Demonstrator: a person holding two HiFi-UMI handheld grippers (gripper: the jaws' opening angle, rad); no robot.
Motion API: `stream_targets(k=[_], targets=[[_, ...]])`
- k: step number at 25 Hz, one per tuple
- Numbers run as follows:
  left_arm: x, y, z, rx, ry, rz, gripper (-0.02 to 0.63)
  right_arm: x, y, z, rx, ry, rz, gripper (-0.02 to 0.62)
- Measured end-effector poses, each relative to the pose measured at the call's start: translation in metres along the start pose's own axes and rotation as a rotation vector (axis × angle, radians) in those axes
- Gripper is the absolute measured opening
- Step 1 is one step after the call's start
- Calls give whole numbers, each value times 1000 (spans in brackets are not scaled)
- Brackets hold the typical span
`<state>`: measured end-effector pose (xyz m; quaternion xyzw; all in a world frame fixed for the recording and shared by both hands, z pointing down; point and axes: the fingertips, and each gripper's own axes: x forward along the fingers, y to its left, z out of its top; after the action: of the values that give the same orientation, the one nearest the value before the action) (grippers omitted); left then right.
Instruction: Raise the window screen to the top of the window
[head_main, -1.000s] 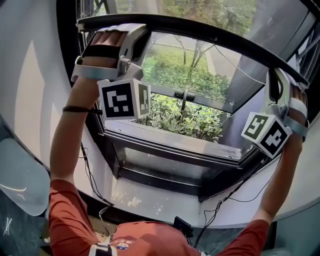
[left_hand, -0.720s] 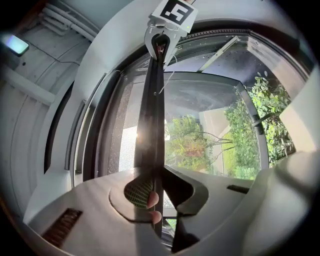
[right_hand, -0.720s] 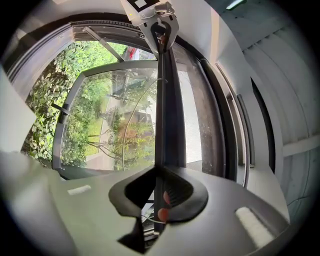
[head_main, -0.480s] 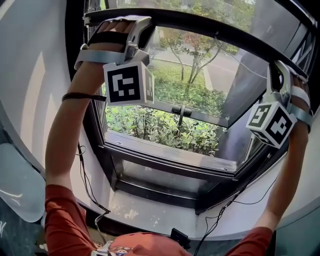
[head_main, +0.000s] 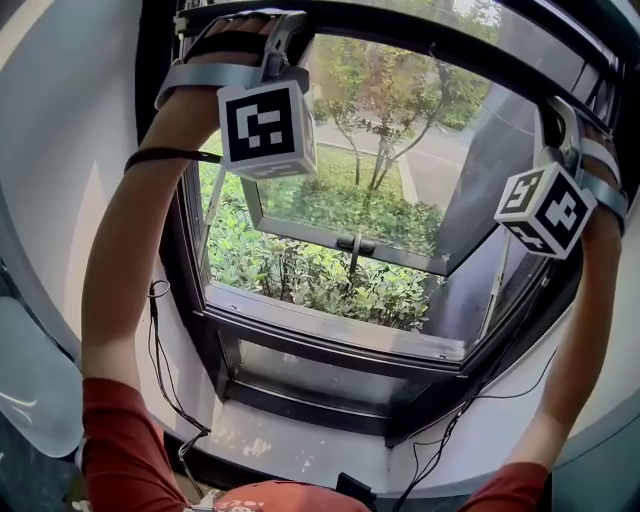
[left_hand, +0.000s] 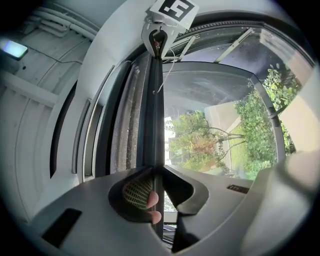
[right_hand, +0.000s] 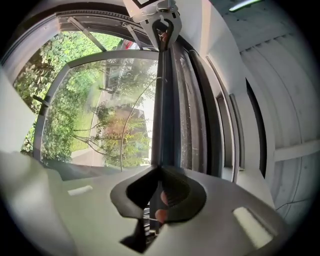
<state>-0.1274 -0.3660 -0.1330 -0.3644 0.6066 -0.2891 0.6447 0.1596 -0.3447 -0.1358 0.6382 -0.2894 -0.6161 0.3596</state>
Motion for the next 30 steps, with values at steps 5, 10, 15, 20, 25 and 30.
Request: stream_targets(k=[5,10,15,20,25,30], targets=[[16,29,1,21,6,81,35,15,-23,-2,-1,3,-32,37],[29,55,4,8,6,129,35,29,-44,-2,1,7,-56,38],[42,64,0,28,26,132,35,40,-57,-3,0,14,-77,38],[55,81,1,29,33,155,37,53,-75,-4,1,20,-113,40],[67,94,2,26,47,168,38,63,-88,-6,-7,33,-119,40],[77,105,0,30,65,205,38,72,-101,-2,-12,44,-136,40]])
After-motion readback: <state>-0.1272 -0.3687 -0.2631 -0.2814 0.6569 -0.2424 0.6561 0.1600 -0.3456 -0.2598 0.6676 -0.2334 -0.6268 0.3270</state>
